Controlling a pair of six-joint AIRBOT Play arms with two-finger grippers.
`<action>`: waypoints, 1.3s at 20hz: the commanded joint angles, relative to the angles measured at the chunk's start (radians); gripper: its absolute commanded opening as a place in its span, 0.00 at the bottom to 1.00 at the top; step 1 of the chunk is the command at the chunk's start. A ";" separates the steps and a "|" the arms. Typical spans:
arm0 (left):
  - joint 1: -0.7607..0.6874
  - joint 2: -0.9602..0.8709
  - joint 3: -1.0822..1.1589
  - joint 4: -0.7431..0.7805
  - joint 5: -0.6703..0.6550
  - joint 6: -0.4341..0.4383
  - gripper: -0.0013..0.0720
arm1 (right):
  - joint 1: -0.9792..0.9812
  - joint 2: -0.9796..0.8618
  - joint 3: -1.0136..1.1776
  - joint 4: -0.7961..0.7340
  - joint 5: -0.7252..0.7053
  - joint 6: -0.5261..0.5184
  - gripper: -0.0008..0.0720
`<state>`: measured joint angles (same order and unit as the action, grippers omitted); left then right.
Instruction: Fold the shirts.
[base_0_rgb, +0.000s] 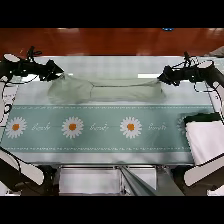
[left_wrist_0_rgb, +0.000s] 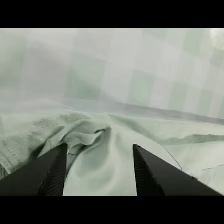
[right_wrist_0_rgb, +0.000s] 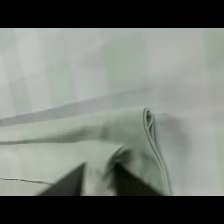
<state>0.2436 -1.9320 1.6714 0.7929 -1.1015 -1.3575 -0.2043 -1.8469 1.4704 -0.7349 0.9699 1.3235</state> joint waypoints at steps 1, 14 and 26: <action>0.005 0.007 0.020 0.006 -0.079 -0.027 0.71 | -0.002 0.002 0.003 0.023 0.012 0.002 0.59; 0.092 0.792 -0.775 0.126 0.256 0.068 0.71 | -0.249 0.281 -0.337 -0.020 0.072 -0.026 0.59; -0.154 0.825 -0.839 0.021 0.333 0.067 0.71 | -0.044 -0.028 -0.124 0.063 0.138 0.002 0.59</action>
<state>0.1299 -1.1110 0.8383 0.8394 -0.8078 -1.2919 -0.3046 -1.8114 1.2839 -0.6701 1.0939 1.3025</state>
